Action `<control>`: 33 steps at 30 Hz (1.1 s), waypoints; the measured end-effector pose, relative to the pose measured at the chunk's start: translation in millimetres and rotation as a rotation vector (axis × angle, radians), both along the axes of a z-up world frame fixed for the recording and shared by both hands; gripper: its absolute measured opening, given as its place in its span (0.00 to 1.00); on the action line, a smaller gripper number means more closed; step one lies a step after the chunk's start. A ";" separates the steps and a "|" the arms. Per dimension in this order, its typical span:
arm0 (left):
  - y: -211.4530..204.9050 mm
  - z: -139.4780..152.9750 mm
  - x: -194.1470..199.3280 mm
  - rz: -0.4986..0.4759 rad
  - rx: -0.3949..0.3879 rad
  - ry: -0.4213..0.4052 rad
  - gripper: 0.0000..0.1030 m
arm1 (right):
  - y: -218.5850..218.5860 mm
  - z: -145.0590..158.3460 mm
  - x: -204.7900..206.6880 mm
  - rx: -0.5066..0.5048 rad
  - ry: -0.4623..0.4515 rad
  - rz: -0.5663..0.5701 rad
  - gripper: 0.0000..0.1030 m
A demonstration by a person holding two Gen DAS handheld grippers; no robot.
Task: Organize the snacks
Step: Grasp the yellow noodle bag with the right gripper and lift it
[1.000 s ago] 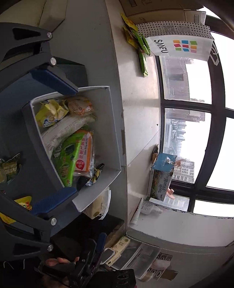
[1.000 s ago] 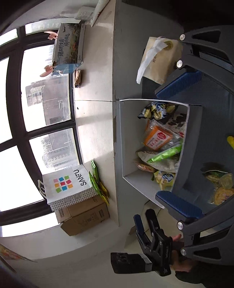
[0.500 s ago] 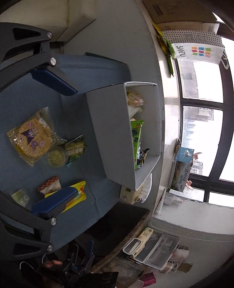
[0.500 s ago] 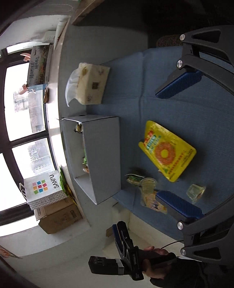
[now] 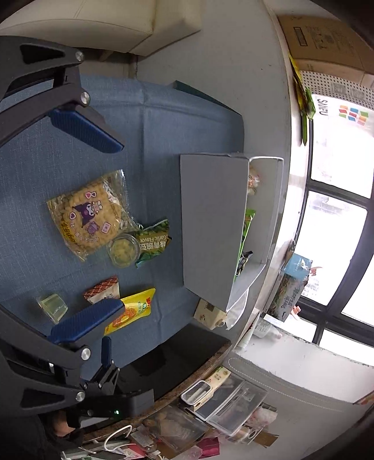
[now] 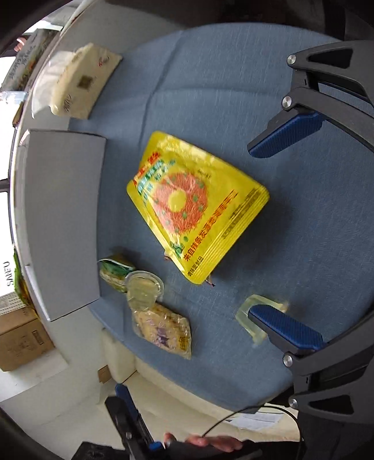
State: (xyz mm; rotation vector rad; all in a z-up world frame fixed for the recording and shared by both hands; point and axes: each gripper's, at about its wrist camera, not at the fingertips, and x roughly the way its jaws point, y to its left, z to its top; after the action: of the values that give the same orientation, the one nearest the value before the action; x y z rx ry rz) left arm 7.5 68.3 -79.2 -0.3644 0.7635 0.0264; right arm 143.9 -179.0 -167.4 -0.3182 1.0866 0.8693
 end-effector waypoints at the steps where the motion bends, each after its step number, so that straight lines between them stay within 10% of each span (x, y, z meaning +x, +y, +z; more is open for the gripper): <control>1: 2.3 -1.4 -0.3 0.002 -0.007 0.001 1.00 | 4.2 -2.3 1.6 -0.011 -0.005 0.001 1.00; 8: 1.2 -8.1 -3.0 0.004 0.003 0.014 1.00 | 32.1 -12.5 5.7 -0.083 -0.070 0.036 0.99; 11: 0.9 -10.0 -3.7 0.007 0.005 0.018 1.00 | 34.2 -7.3 3.2 -0.101 -0.138 0.035 0.51; 13: 0.8 -11.6 -3.8 0.003 -0.001 0.020 1.00 | 31.0 -4.4 6.4 -0.094 -0.128 0.026 0.01; 33: -9.4 -22.9 10.7 -0.027 0.015 0.065 1.00 | -61.2 48.0 34.5 0.217 -0.027 -0.114 0.01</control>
State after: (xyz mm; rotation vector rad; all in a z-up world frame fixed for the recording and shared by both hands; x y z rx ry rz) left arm 18.2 59.0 -102.1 -0.3402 0.8316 0.0188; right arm 178.3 -240.3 -119.4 -0.0857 0.9658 0.8693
